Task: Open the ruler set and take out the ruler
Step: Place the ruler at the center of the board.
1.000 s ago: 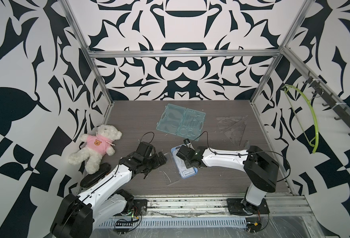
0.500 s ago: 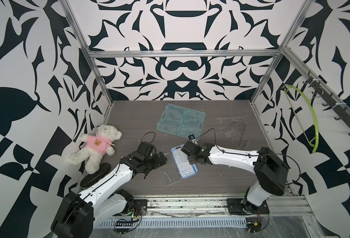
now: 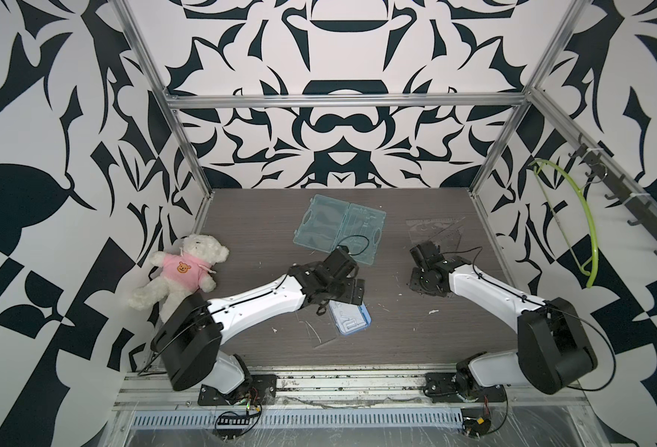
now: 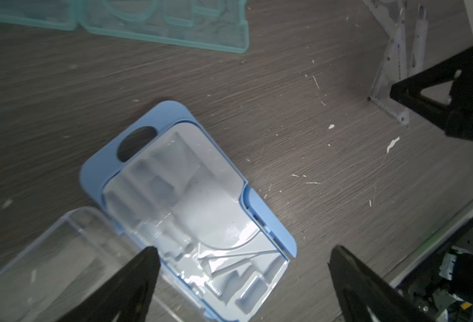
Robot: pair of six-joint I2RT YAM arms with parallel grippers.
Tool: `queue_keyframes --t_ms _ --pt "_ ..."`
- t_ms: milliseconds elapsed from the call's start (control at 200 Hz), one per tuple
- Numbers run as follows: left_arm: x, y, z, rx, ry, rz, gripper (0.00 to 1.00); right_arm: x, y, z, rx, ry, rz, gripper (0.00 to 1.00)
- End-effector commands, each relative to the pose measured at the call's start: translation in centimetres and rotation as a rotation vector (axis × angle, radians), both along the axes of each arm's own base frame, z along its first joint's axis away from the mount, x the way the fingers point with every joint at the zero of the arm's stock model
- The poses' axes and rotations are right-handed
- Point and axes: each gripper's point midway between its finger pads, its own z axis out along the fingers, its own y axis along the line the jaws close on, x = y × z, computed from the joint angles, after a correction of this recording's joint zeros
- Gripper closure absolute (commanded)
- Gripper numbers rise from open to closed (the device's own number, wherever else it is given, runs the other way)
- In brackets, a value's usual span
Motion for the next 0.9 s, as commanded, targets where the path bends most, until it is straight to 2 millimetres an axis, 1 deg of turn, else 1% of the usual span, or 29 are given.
queue_keyframes --t_ms 0,95,225,380,395,450,670,720,765,895 --pt "-0.2 -2.2 0.1 0.012 -0.022 -0.086 0.01 -0.1 -0.8 -0.6 0.006 0.031 -0.019 0.88" --pt "-0.6 -3.6 0.1 0.001 -0.021 -0.122 0.01 0.3 -1.3 -1.0 -0.002 0.046 -0.027 0.88" --pt "-0.9 -4.4 0.0 -0.003 -0.018 -0.141 0.01 0.9 -1.8 -1.5 -0.013 0.059 -0.024 0.89" --pt "-1.0 -4.3 0.1 -0.002 -0.021 -0.142 0.01 1.7 -1.9 -1.9 -0.022 0.059 -0.001 0.88" --pt "-1.0 -4.2 -0.1 0.002 -0.019 -0.141 0.01 1.7 -1.3 -2.0 0.01 0.064 0.012 0.88" --pt "-1.0 -4.0 0.0 0.004 -0.021 -0.14 0.01 2.0 -0.7 -2.2 0.036 0.063 0.028 0.87" --pt "-0.9 -3.4 0.0 0.017 -0.032 -0.122 0.01 1.8 -0.6 -2.8 0.04 0.083 0.029 0.85" --pt "-0.9 -3.2 0.1 0.019 -0.036 -0.111 0.01 1.8 -0.7 -2.8 0.035 0.082 0.028 0.82" --pt "-0.8 -3.0 0.1 0.022 -0.04 -0.104 0.01 1.7 -0.8 -2.8 0.026 0.081 0.026 0.78" --pt "-0.3 -2.2 0.9 0.033 -0.074 -0.068 0.01 1.8 -1.2 -2.4 0.01 0.071 0.021 0.63"
